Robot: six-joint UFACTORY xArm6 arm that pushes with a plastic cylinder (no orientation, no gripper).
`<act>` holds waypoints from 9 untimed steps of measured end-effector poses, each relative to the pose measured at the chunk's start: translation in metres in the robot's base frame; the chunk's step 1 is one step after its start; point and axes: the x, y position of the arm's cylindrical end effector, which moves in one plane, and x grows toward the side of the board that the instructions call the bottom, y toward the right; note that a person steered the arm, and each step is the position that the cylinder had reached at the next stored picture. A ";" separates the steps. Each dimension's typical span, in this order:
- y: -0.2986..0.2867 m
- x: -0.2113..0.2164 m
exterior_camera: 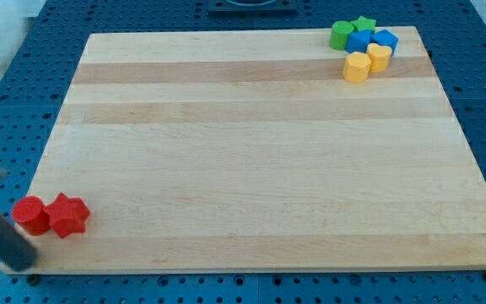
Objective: Move the red circle towards up of the board
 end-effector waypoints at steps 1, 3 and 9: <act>-0.004 -0.012; 0.076 -0.059; 0.118 -0.142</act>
